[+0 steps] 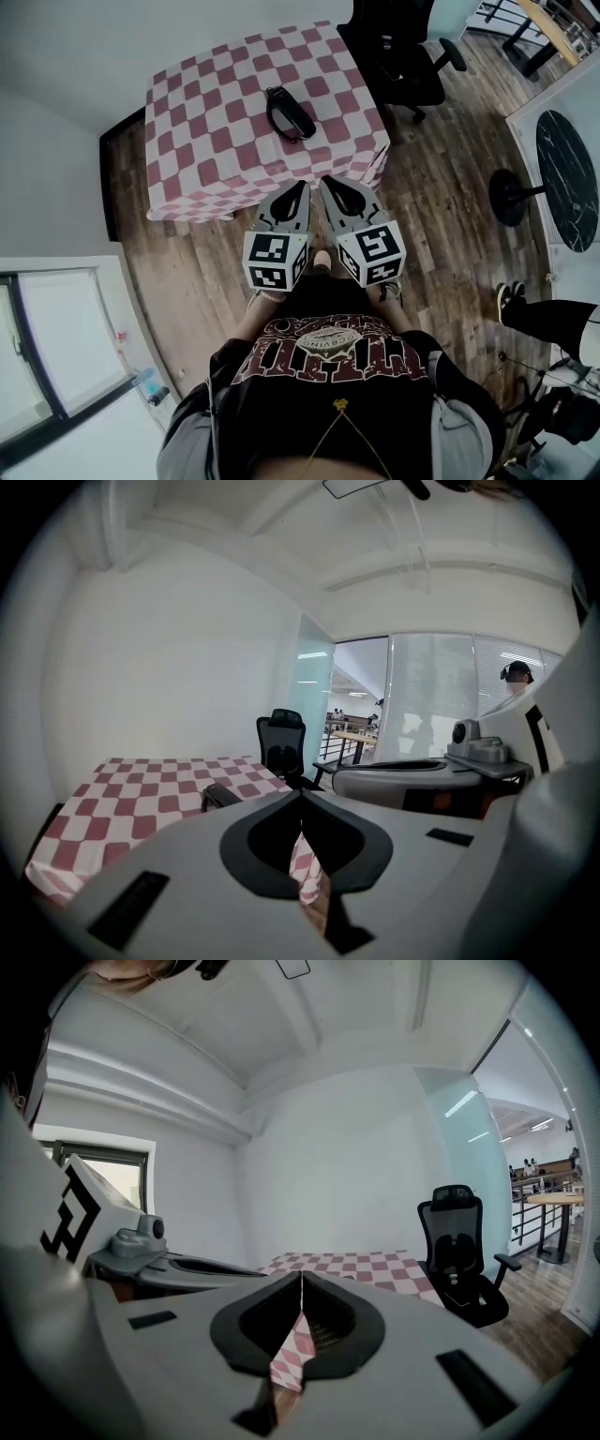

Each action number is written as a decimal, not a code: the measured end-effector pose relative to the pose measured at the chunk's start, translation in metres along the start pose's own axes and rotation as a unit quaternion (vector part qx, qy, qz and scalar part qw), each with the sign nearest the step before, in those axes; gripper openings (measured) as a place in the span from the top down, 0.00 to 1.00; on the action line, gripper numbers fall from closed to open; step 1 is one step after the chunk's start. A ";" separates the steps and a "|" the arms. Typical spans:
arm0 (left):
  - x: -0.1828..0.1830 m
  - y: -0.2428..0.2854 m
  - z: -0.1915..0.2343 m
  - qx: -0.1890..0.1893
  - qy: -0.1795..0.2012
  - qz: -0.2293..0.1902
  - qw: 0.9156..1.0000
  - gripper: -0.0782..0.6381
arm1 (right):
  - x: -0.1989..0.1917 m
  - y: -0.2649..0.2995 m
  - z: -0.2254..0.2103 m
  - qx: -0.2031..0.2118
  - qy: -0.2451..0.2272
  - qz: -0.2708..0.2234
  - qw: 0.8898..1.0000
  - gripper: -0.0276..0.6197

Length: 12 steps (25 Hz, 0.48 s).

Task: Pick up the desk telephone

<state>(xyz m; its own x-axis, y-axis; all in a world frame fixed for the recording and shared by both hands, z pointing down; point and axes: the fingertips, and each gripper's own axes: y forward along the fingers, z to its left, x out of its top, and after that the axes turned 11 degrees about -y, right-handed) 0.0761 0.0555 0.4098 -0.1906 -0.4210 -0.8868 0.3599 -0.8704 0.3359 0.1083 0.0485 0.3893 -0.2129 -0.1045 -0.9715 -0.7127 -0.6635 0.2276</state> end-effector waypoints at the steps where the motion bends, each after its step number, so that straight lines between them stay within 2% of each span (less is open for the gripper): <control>1: 0.001 0.001 0.001 0.001 -0.002 -0.001 1.000 0.88 | -0.001 0.001 0.000 0.000 0.001 0.001 1.000 0.93; 7: 0.003 0.010 0.011 0.004 -0.005 -0.001 1.000 0.88 | -0.005 0.010 -0.003 -0.003 0.000 0.010 1.000 0.93; 12: 0.014 0.023 0.023 -0.011 -0.008 0.003 1.000 0.88 | 0.000 0.029 -0.012 -0.015 -0.003 0.016 1.000 0.93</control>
<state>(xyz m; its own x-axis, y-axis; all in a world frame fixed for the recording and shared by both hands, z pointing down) 0.0613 0.0237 0.4125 -0.2025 -0.4299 -0.8799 0.3808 -0.8624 0.3336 0.0954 0.0208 0.3953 -0.2393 -0.1216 -0.9633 -0.6854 -0.6815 0.2564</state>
